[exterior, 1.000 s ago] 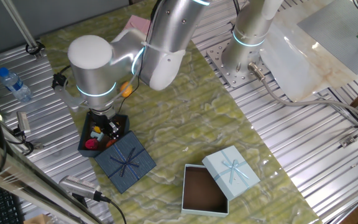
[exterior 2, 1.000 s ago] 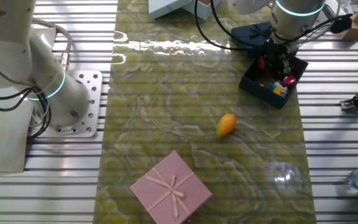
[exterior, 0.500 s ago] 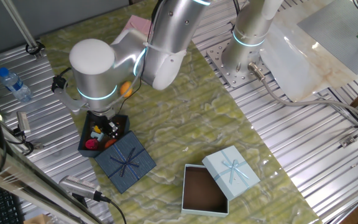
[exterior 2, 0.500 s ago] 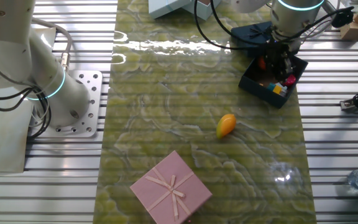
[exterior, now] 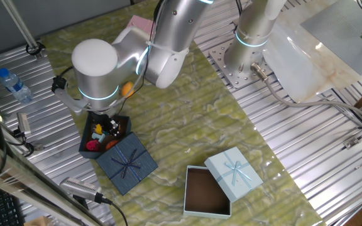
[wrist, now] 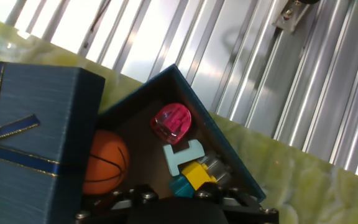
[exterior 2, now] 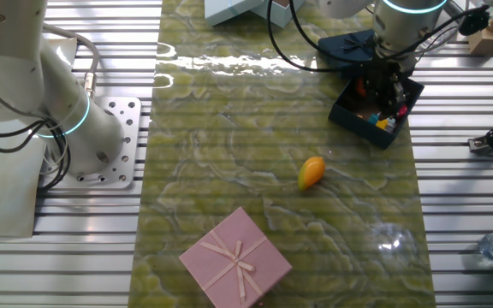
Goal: Take everything out of the gift box
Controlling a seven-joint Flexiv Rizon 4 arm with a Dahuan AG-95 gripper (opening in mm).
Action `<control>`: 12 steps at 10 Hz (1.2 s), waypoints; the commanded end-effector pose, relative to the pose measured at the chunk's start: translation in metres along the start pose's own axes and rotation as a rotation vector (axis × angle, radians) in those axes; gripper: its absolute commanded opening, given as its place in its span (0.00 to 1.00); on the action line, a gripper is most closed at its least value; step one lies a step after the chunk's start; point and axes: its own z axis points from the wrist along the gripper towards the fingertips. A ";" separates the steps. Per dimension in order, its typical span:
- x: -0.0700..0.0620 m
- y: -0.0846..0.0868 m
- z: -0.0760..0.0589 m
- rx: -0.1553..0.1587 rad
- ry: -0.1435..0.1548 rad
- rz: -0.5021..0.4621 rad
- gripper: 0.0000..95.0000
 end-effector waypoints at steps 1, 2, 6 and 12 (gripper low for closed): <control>0.002 -0.002 0.004 0.003 -0.004 -0.006 0.60; 0.003 -0.002 0.006 0.002 -0.005 0.002 0.60; 0.006 -0.004 0.012 0.006 -0.008 0.004 0.60; 0.006 -0.005 0.019 0.036 -0.002 -0.005 0.40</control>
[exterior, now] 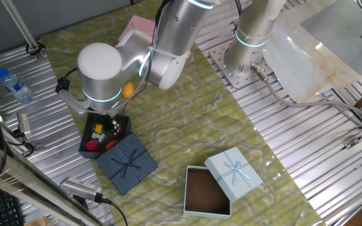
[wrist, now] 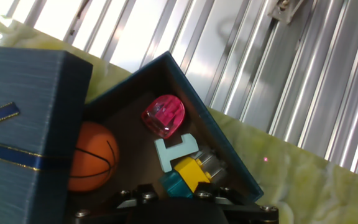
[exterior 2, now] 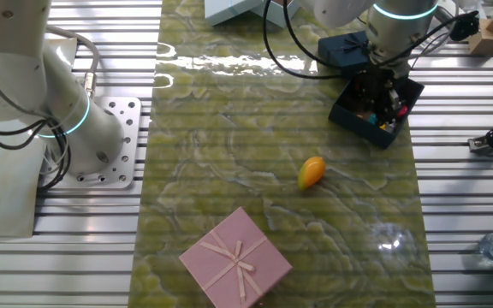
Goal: Take everything out of the gift box
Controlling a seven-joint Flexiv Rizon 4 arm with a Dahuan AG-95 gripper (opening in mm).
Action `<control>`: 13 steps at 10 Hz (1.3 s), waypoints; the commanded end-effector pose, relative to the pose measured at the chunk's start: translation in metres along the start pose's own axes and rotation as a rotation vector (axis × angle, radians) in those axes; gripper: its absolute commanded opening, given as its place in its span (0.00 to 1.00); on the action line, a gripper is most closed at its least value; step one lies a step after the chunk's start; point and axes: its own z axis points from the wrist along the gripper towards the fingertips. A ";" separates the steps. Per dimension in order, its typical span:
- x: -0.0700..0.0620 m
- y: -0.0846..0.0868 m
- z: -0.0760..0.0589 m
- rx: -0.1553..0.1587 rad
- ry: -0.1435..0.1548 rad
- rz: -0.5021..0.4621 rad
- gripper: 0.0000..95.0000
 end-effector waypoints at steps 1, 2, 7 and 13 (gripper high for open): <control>-0.001 0.000 0.004 0.001 -0.009 0.002 0.40; -0.001 0.001 0.005 0.001 -0.011 0.003 0.40; -0.004 0.002 -0.002 0.081 0.023 -0.011 0.40; -0.003 0.000 -0.002 0.101 0.024 -0.015 0.40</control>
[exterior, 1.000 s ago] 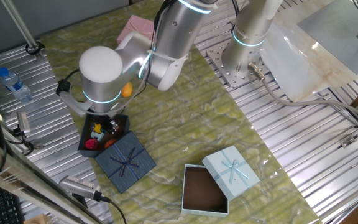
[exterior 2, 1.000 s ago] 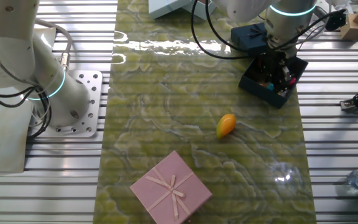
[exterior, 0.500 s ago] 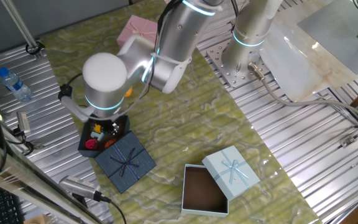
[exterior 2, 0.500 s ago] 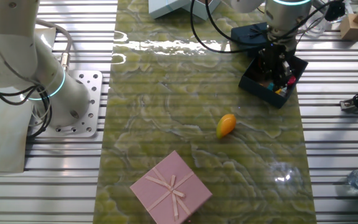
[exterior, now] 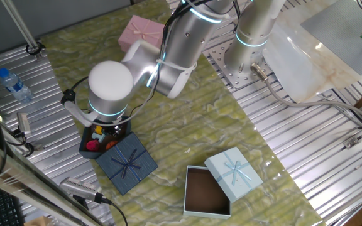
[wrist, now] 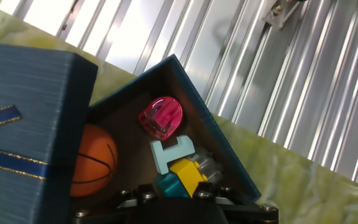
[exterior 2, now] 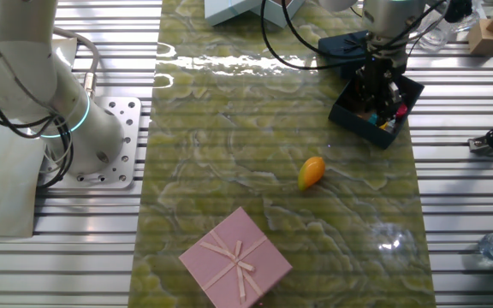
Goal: Take everything out of the gift box
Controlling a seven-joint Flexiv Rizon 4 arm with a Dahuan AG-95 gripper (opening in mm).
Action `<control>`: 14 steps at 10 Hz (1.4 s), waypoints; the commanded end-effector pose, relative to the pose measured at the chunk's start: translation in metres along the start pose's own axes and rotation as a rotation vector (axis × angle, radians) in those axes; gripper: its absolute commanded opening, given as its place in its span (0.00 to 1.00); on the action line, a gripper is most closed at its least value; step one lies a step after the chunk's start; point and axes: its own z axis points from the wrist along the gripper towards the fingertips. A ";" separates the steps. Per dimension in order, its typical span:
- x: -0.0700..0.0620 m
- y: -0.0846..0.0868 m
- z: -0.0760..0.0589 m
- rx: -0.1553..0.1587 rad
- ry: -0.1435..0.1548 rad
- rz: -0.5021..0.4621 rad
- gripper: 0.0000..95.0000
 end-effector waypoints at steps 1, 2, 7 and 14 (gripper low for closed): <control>0.001 -0.001 0.000 -0.005 0.000 -0.001 0.40; 0.002 -0.003 0.001 -0.007 -0.001 -0.006 0.40; 0.003 -0.004 0.006 -0.030 -0.014 0.008 0.40; -0.004 0.012 0.003 -0.075 -0.035 0.042 0.40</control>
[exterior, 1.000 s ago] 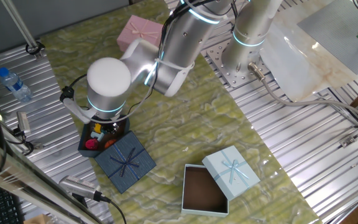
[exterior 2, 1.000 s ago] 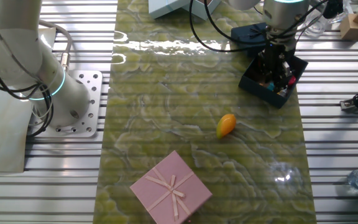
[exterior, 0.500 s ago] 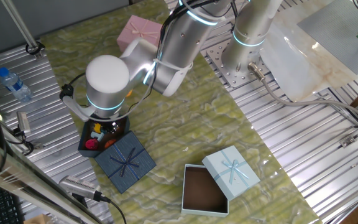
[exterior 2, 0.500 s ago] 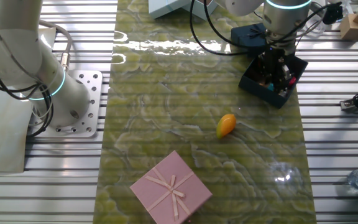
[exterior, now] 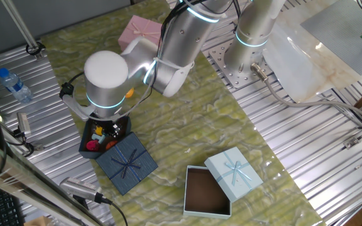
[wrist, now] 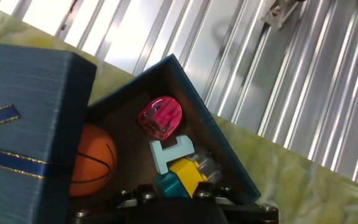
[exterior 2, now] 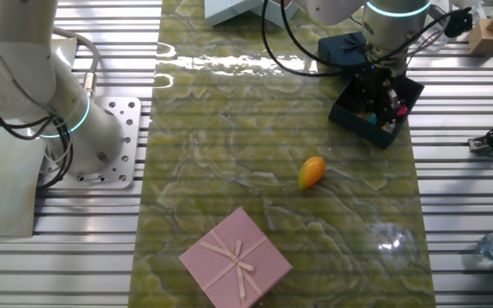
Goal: Take everything out of the gift box
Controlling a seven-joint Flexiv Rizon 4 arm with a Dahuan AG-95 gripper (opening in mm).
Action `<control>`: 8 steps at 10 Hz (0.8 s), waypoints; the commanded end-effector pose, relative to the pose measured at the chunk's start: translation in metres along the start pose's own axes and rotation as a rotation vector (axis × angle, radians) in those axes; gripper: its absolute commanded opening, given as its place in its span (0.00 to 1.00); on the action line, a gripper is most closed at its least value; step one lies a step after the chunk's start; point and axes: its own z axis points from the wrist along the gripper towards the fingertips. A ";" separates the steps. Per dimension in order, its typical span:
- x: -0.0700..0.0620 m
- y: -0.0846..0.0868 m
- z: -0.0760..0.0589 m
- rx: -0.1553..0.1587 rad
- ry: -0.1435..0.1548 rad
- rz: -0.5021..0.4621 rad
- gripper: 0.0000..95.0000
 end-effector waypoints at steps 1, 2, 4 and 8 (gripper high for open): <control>0.000 0.001 -0.002 0.008 0.001 -0.002 0.40; 0.000 0.002 -0.003 -0.015 -0.008 -0.001 0.40; 0.000 0.002 -0.004 -0.060 -0.026 0.005 0.40; 0.000 0.001 -0.016 -0.044 -0.023 -0.040 0.40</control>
